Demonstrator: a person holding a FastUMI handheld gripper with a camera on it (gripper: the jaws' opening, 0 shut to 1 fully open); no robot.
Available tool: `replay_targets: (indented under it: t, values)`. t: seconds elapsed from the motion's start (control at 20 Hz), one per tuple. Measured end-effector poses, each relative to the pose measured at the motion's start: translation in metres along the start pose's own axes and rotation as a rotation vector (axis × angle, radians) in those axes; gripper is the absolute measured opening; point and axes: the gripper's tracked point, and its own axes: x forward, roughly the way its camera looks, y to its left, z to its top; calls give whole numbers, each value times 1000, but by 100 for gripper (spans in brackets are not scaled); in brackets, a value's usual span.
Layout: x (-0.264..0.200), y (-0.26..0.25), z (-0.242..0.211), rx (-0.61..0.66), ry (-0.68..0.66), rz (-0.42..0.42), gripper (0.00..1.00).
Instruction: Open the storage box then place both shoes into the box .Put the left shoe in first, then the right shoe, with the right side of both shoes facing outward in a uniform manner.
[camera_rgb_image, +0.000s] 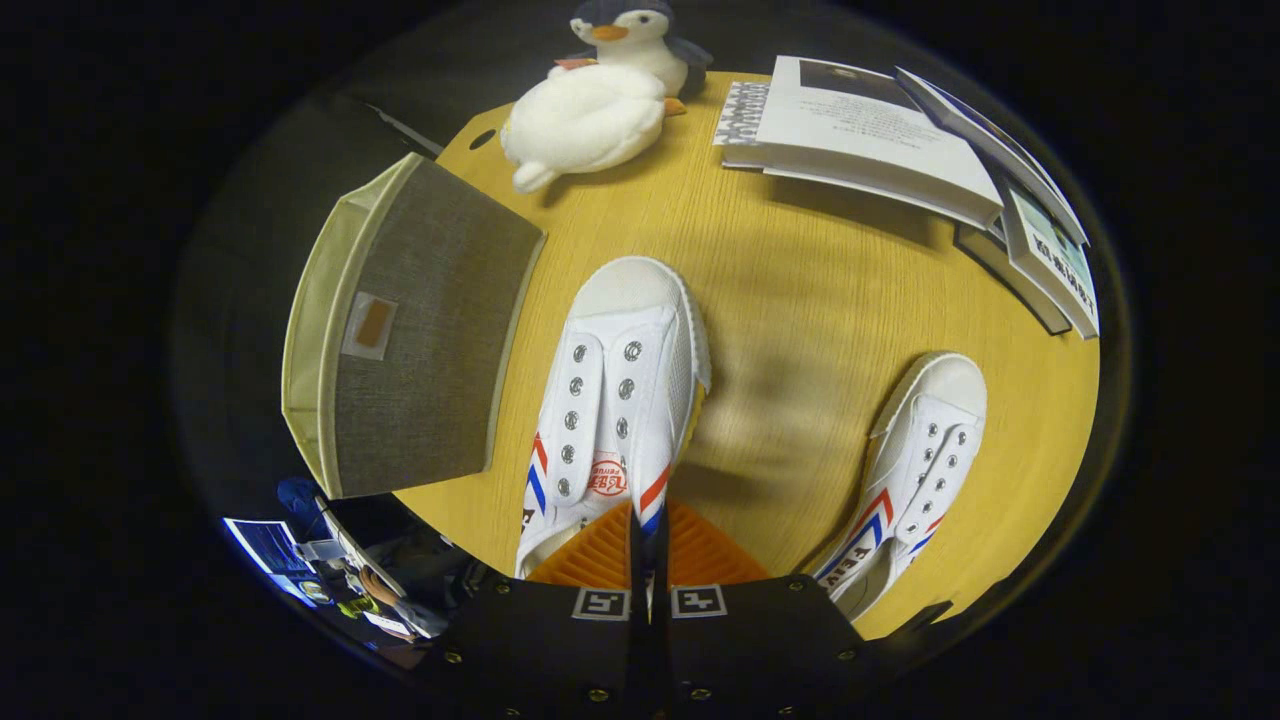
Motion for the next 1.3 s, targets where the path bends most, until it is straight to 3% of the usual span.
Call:
replay_targets:
  t: [0.4,0.75,1.05,1.3]
  values:
    - [-65,33,31,-54,-112,60,1]
    - [-103,96,64,-132,-184,145,1]
    - [-93,158,87,-208,-171,166,1]
    - [-56,199,94,-247,-110,151,1]
